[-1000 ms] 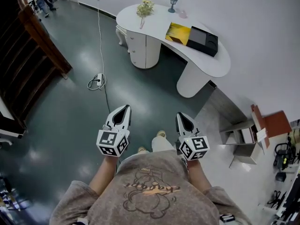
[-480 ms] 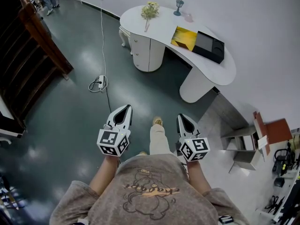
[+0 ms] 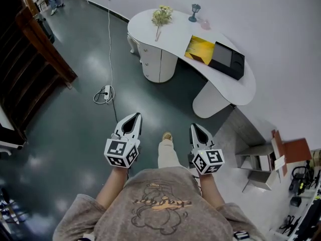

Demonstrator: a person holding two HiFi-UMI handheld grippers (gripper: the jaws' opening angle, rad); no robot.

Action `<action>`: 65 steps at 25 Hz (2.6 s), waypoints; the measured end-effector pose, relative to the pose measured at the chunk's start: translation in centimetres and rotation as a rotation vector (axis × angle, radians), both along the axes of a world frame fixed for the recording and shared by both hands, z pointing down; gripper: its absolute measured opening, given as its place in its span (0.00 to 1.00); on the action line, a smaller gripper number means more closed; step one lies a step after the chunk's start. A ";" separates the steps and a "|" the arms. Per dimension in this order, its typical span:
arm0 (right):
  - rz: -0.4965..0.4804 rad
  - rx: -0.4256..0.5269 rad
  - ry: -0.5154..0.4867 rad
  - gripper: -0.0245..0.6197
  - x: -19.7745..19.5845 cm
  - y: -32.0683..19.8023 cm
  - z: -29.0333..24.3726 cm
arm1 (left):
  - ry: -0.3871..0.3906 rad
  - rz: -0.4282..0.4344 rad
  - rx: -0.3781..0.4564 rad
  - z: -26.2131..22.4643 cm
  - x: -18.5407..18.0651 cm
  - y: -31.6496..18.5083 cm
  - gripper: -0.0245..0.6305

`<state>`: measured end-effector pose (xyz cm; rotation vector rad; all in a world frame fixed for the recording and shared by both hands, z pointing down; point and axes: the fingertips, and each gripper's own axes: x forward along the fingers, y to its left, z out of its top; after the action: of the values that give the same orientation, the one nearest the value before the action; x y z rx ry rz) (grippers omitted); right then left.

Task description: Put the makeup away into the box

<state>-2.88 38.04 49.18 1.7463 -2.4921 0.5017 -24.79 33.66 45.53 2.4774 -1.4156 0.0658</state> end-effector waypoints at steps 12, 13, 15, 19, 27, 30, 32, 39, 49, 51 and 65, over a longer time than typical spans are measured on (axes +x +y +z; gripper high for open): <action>-0.059 -0.018 -0.003 0.04 3.2 -11.9 -1.6 | 0.010 -0.055 -0.027 -1.5 2.9 -11.0 0.07; -0.065 -0.016 -0.004 0.04 3.6 -12.8 -1.8 | 0.011 -0.060 -0.028 -1.6 3.3 -11.8 0.07; -0.075 -0.014 -0.007 0.04 4.6 -14.6 -1.9 | 0.013 -0.070 -0.029 -1.8 4.1 -13.4 0.07; -0.097 -0.019 -0.011 0.04 6.5 -17.9 -1.6 | 0.012 -0.091 -0.026 -2.1 5.5 -16.2 0.07; -0.141 -0.018 -0.014 0.04 8.6 -23.2 -1.2 | 0.008 -0.141 -0.019 -2.5 7.1 -20.3 0.07; -0.147 -0.020 -0.022 0.04 9.1 -24.5 -0.8 | 0.004 -0.150 -0.024 -2.3 7.5 -21.5 0.07; -0.157 -0.025 -0.026 0.04 9.3 -25.3 -0.5 | 0.006 -0.153 -0.028 -2.0 7.9 -22.4 0.07; -0.167 -0.027 -0.019 0.04 9.4 -28.5 0.0 | 0.010 -0.145 -0.021 -2.0 8.5 -26.1 0.07; -0.149 -0.018 -0.008 0.04 8.7 -34.6 0.0 | 0.026 -0.103 -0.021 -1.3 8.8 -33.1 0.07; -0.145 -0.021 -0.005 0.04 8.6 -35.9 0.1 | 0.027 -0.094 -0.026 -0.9 8.7 -34.7 0.07; -0.092 -0.044 0.004 0.04 7.4 -46.4 0.3 | 0.020 -0.037 -0.047 -0.2 7.7 -46.5 0.07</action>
<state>4.48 -8.40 49.51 1.6074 -2.5243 0.5416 -17.04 -12.84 45.32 2.4061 -1.4345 0.0659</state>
